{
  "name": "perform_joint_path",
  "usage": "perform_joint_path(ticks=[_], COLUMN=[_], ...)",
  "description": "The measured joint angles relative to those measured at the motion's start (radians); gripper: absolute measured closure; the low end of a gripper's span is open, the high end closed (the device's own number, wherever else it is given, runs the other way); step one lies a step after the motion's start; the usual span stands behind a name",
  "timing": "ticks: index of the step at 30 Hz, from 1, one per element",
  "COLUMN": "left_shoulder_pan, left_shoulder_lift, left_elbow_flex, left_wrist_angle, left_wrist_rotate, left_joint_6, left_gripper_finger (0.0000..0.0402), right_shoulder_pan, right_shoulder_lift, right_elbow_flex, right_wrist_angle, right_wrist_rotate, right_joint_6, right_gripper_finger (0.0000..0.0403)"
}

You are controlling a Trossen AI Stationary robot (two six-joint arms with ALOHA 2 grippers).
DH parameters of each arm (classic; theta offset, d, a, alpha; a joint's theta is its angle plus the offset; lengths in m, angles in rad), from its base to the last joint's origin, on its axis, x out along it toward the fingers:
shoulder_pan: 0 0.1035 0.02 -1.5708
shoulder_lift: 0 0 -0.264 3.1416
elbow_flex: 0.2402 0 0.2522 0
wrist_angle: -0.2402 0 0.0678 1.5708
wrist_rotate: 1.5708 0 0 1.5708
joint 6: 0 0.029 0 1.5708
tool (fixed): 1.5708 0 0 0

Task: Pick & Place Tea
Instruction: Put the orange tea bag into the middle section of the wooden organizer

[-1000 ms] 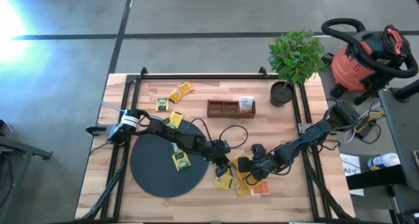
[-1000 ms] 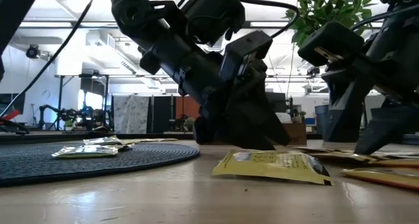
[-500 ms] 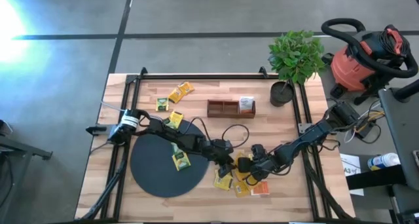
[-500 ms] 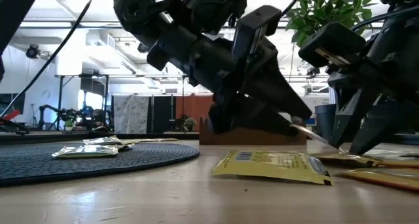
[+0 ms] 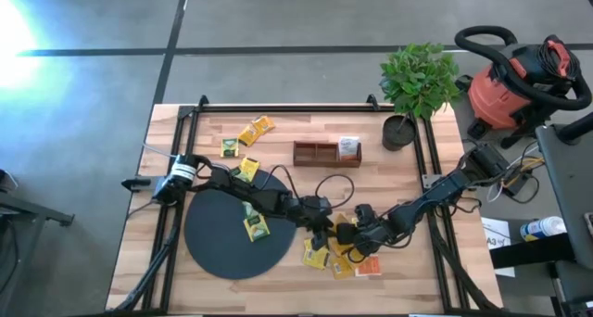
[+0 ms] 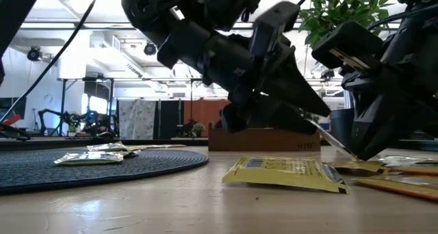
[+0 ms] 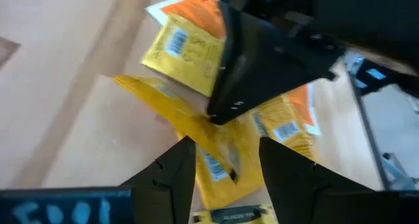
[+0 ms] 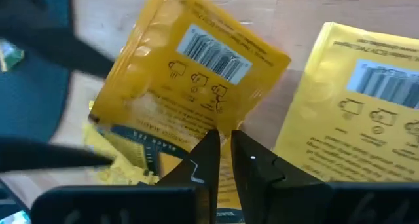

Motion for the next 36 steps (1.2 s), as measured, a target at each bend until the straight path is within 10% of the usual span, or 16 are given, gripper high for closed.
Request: perform_joint_path(ticks=[7, 15, 25, 31, 36], left_shoulder_pan=[0.005, 0.005, 0.005, -0.031, -0.113], left_shoulder_lift=[0.009, 0.010, -0.042, -0.216, -0.389], left_elbow_flex=[-0.001, -0.002, -0.002, -0.002, -0.002], left_wrist_angle=[-0.027, -0.037, -0.193, -0.431, -0.515], left_wrist_rotate=[-0.038, -0.040, -0.108, -0.276, -0.606], left_joint_6=[0.000, 0.021, 0.114, 0.372, 0.678], left_gripper_finger=[0.0264, 0.0391, 0.0400, 0.0401, 0.0401], right_shoulder_pan=[-0.003, -0.002, -0.002, -0.002, -0.023], right_shoulder_lift=[0.000, -0.004, -0.146, -0.350, -0.501], right_elbow_flex=[0.023, 0.024, 0.032, 0.034, 0.028], right_wrist_angle=[0.001, 0.000, -0.042, -0.202, -0.266], right_wrist_rotate=[0.022, 0.022, 0.080, 0.157, 0.163], right_joint_6=[-0.029, -0.038, -0.181, -0.237, -0.292], right_gripper_finger=[0.0365, 0.0365, 0.0365, 0.0365, 0.0364])
